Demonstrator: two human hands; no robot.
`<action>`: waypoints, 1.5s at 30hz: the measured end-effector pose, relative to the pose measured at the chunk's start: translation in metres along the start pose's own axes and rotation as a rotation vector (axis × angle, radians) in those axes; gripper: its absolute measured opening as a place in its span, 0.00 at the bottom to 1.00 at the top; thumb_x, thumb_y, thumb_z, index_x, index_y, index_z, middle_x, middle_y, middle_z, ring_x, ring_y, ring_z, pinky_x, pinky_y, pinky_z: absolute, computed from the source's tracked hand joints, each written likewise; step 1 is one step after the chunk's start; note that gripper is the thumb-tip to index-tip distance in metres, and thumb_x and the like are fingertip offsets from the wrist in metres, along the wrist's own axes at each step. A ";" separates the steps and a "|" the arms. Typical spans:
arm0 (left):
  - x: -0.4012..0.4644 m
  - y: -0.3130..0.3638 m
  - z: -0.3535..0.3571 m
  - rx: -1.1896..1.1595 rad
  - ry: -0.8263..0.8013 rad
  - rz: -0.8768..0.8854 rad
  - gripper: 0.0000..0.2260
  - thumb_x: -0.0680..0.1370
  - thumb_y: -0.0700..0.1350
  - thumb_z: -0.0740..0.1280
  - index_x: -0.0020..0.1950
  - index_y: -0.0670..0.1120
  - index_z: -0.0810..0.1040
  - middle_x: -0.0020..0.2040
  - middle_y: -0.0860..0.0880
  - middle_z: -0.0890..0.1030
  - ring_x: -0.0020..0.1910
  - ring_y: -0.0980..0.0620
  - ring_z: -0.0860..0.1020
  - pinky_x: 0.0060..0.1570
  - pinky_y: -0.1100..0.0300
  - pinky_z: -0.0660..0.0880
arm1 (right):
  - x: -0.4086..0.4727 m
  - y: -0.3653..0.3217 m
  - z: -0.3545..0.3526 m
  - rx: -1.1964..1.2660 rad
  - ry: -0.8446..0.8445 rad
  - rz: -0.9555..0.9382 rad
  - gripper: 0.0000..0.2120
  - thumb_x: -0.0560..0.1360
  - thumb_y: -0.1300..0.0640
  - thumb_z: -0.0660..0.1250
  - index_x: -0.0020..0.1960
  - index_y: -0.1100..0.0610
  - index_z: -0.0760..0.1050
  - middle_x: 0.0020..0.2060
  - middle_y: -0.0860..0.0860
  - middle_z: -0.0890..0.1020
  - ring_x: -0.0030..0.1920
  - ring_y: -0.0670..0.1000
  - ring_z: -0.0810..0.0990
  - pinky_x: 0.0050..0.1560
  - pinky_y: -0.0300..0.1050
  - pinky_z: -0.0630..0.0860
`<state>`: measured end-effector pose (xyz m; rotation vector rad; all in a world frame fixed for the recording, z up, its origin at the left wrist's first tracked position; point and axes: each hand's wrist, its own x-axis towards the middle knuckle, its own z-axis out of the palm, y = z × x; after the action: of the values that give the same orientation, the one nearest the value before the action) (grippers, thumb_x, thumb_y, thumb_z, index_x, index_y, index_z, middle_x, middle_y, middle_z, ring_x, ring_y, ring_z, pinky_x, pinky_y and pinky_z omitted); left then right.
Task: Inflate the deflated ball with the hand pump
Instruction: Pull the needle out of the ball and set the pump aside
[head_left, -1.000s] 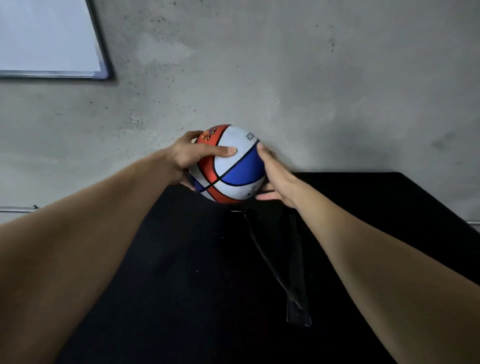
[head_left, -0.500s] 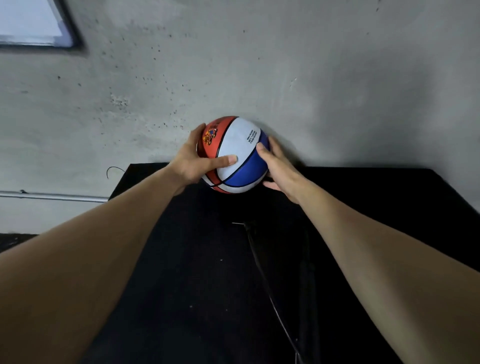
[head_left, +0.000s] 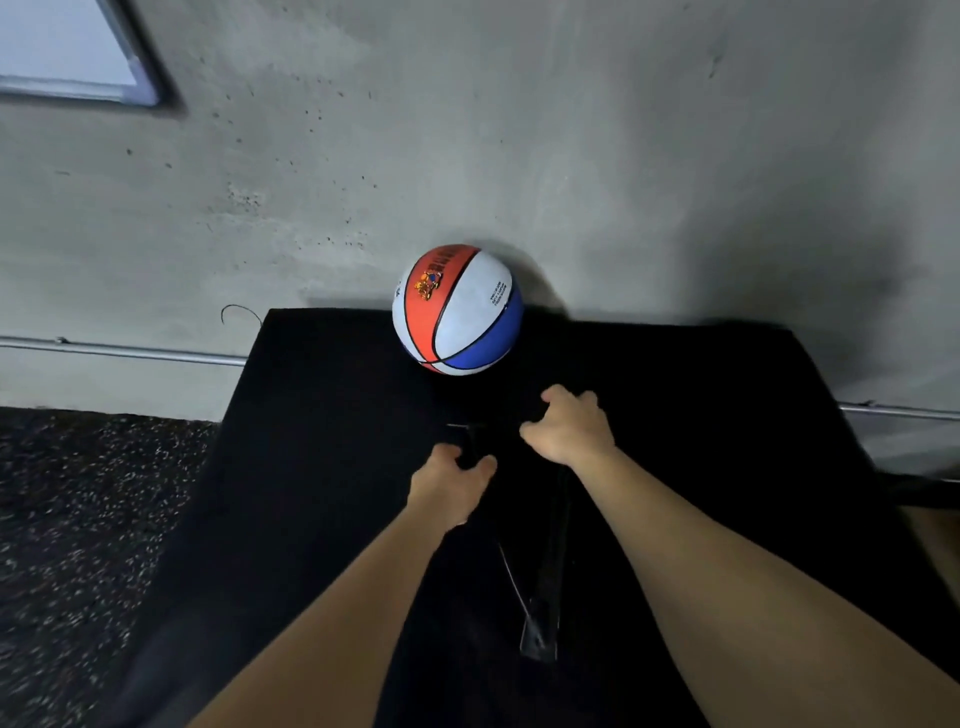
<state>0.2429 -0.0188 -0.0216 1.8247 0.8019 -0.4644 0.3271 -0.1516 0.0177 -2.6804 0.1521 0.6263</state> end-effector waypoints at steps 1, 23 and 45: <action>-0.004 -0.001 0.007 0.009 -0.024 0.009 0.28 0.78 0.58 0.68 0.74 0.48 0.67 0.60 0.45 0.78 0.52 0.47 0.80 0.50 0.50 0.83 | -0.004 0.001 0.003 -0.014 0.010 0.014 0.30 0.75 0.48 0.69 0.75 0.51 0.65 0.70 0.59 0.64 0.68 0.62 0.70 0.61 0.52 0.74; -0.046 -0.006 0.100 0.138 -0.177 0.093 0.38 0.72 0.46 0.74 0.74 0.51 0.54 0.59 0.46 0.76 0.53 0.48 0.79 0.49 0.54 0.80 | -0.029 0.012 -0.005 0.199 -0.089 0.099 0.22 0.76 0.50 0.68 0.67 0.58 0.74 0.64 0.55 0.74 0.52 0.53 0.79 0.51 0.48 0.80; -0.043 0.140 0.111 0.129 0.059 0.340 0.12 0.77 0.49 0.67 0.59 0.49 0.75 0.52 0.51 0.80 0.48 0.50 0.78 0.36 0.63 0.71 | -0.026 0.034 -0.118 0.017 0.149 -0.173 0.22 0.79 0.50 0.62 0.71 0.56 0.72 0.69 0.52 0.67 0.62 0.56 0.77 0.63 0.51 0.74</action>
<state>0.3180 -0.1674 0.0566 2.0542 0.4947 -0.2472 0.3453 -0.2287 0.1152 -2.6862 -0.0346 0.3702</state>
